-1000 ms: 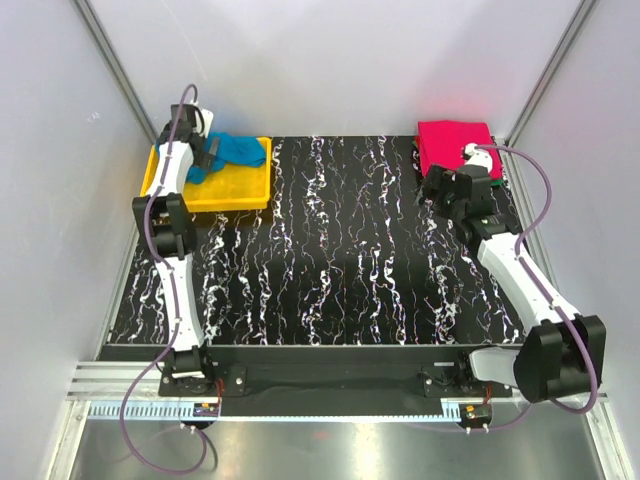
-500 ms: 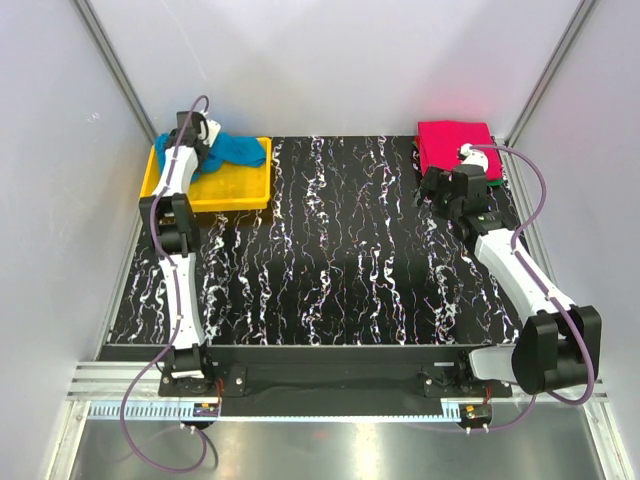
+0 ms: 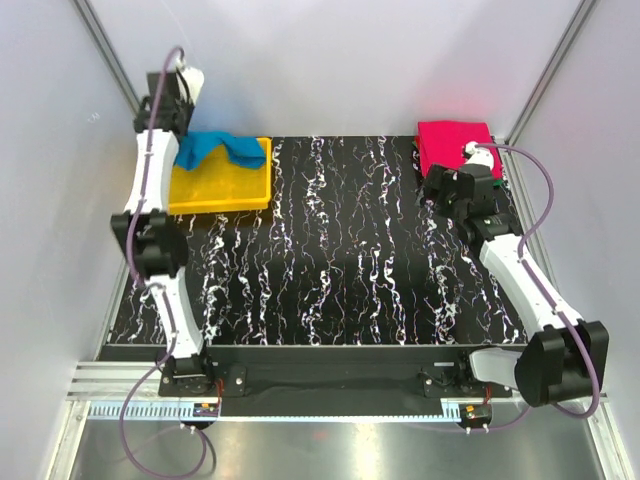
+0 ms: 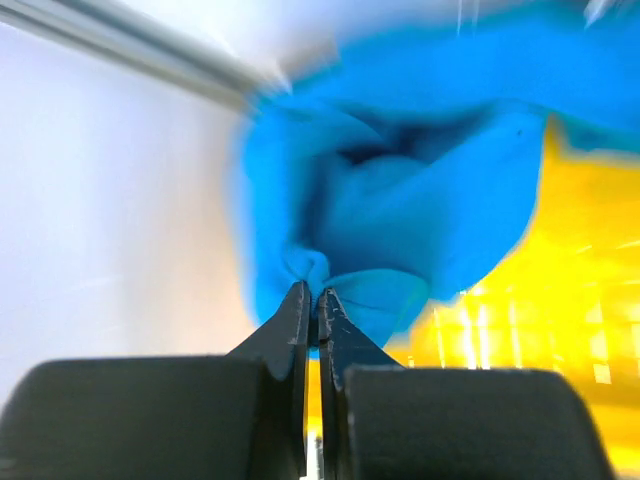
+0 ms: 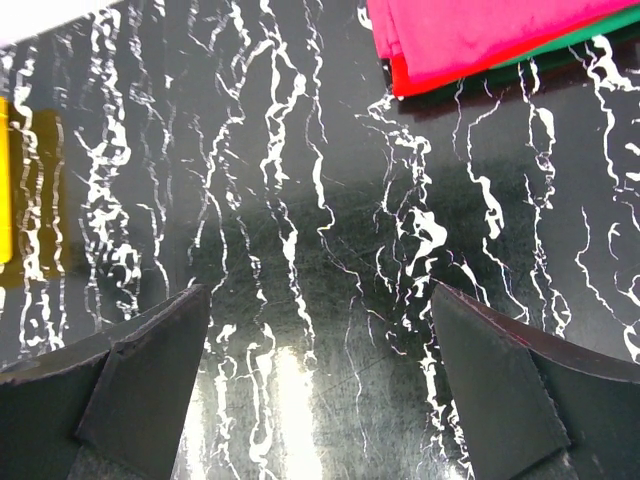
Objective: Fold and stack the t-shirts
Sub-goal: Grab the tshirt from the pile, then move the tshirt to the center of the board
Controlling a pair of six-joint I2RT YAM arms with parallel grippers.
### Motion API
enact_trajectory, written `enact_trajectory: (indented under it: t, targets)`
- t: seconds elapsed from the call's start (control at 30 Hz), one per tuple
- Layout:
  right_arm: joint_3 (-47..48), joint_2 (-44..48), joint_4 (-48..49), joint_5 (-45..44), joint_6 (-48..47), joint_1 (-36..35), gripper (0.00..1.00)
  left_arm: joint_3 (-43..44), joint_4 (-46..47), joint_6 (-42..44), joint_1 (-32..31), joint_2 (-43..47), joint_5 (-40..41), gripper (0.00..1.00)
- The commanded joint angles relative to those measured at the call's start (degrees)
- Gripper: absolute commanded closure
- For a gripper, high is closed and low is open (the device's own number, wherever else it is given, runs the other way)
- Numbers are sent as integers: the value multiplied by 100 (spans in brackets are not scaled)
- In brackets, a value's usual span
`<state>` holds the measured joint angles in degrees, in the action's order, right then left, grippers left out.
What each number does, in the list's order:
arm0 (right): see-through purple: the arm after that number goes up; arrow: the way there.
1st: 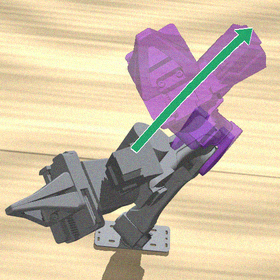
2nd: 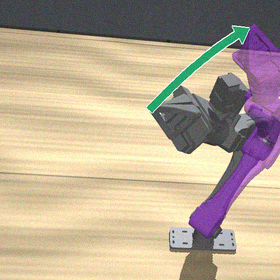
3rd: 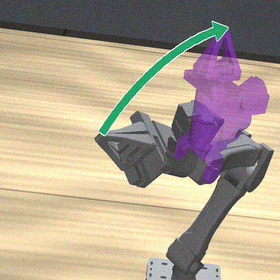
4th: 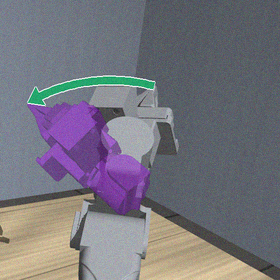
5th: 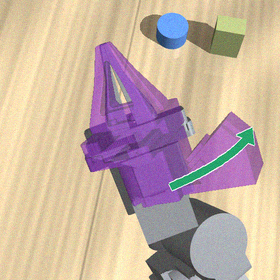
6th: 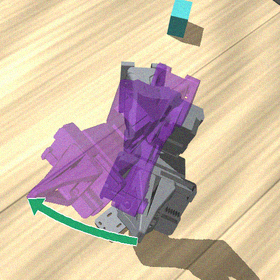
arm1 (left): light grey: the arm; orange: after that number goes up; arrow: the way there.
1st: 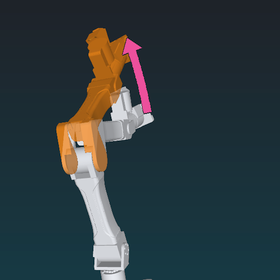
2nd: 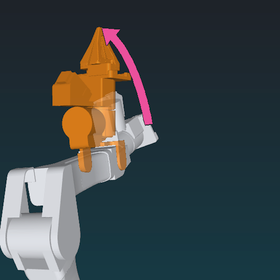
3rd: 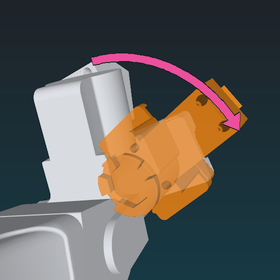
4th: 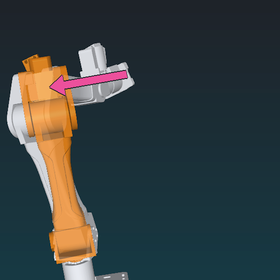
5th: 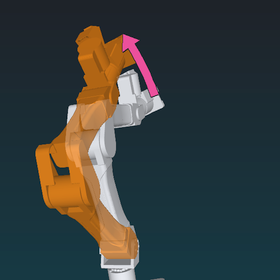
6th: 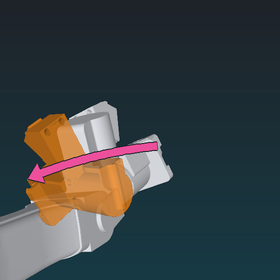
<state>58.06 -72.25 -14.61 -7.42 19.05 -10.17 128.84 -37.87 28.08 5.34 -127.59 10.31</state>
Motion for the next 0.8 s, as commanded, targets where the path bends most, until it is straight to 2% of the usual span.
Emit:
enact_trajectory:
  t: [0.0, 0.1, 0.27, 0.5, 0.6, 0.63, 0.77]
  targets:
    - [232, 430, 46, 135, -94, -55, 0, 11, -185, -127, -507, 1823, -556, 100]
    - [267, 676, 2, 442, -138, -55, 0, -271, -745, -21, -1131, 2667, -792, 100]
    - [468, 1054, -269, 970, -322, -55, 0, -52, -1941, -170, -2140, 3889, -1573, 100]
    - [653, 1617, -621, 1866, -516, -64, 0, -507, -2506, -565, -3109, 5243, -2707, 100]
    - [680, 1644, -710, 2068, -437, -55, 1, -1665, -2261, -715, -3127, 5639, -3131, 100]
    - [663, 1626, -718, 2113, -420, -64, 0, -2391, -2147, -716, -3127, 5744, -3131, 100]
    - [557, 1451, -745, 2306, -349, -64, 1, -3838, -1296, -602, -3127, 5562, -2667, 100]
